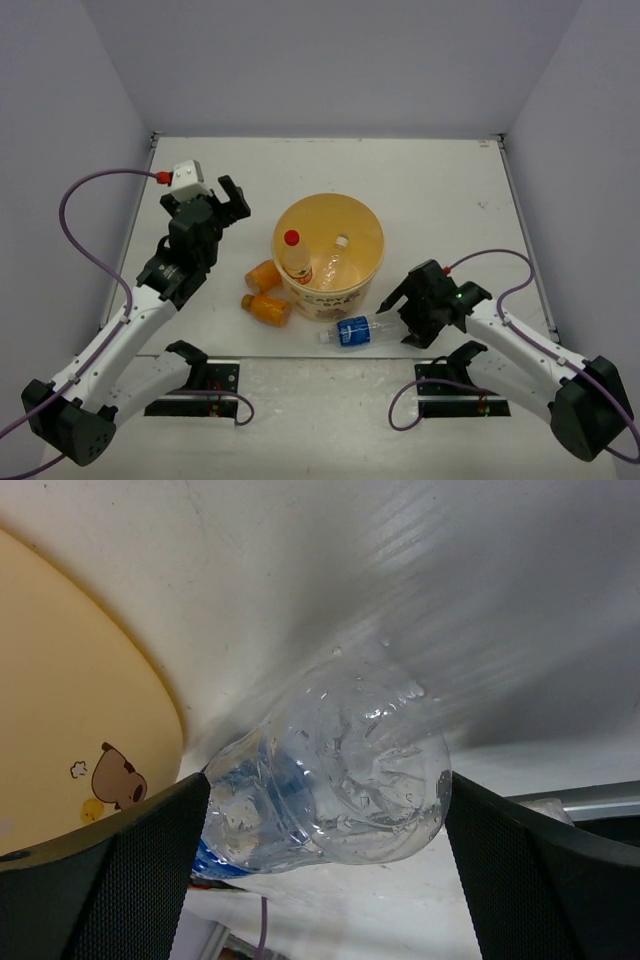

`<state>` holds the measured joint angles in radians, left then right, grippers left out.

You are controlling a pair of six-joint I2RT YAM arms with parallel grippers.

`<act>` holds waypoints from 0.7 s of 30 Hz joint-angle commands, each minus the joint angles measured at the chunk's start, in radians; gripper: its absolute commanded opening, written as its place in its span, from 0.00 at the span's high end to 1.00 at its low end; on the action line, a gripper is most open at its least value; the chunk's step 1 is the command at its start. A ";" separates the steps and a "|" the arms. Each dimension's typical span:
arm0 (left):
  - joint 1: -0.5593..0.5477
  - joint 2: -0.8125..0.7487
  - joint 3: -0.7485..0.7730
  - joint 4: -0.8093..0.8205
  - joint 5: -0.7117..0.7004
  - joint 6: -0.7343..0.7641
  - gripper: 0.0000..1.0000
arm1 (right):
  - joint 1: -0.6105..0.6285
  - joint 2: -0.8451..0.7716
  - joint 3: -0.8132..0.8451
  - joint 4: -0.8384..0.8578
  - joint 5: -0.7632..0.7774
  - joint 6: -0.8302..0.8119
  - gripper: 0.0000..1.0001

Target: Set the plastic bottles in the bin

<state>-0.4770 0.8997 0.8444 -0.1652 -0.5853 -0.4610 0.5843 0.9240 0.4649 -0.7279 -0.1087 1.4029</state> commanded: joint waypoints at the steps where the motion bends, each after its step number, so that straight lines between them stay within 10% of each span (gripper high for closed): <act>1: 0.010 -0.017 0.007 -0.005 -0.047 -0.022 0.00 | 0.039 0.031 -0.005 0.064 0.040 0.069 0.06; 10: 0.011 -0.027 0.018 -0.060 -0.126 -0.056 0.00 | 0.065 0.055 -0.036 0.076 0.072 0.163 0.20; 21: 0.011 -0.045 -0.002 -0.054 -0.143 -0.051 0.00 | 0.068 0.010 0.049 -0.019 0.283 0.147 0.72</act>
<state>-0.4721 0.8722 0.8444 -0.2200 -0.6827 -0.4892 0.6479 0.9714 0.4532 -0.6796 0.0074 1.5439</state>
